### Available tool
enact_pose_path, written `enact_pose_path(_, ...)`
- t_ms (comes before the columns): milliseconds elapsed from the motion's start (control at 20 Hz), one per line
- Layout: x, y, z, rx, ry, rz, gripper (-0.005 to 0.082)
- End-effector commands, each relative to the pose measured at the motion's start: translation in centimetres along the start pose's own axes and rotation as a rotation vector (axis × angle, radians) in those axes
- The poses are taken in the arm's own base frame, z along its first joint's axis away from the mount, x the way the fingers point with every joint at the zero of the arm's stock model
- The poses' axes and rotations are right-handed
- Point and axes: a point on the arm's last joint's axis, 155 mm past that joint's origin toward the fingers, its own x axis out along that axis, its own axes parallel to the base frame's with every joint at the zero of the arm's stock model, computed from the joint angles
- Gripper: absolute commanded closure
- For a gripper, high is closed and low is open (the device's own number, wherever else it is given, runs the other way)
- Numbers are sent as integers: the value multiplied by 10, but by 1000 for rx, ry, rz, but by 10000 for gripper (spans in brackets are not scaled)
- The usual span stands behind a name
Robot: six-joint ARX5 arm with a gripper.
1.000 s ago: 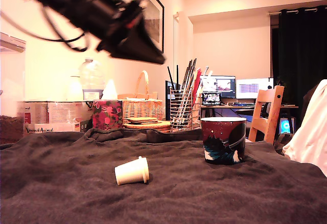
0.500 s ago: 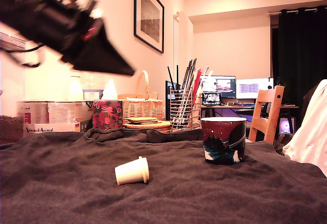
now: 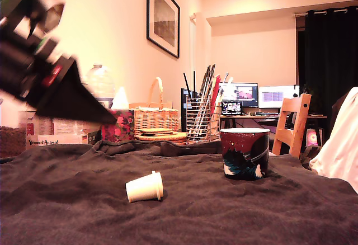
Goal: Pick up the coffee capsules on the table and drop them inside the coffee cup
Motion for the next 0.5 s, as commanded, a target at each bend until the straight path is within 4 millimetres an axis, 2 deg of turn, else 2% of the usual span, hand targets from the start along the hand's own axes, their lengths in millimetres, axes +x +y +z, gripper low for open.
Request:
enact_pose_path(0, -2, -3, -8, -3, 2, -6, 793)
enact_pose_path(450, -2, -4, -12, -10, 13, -10, 793)
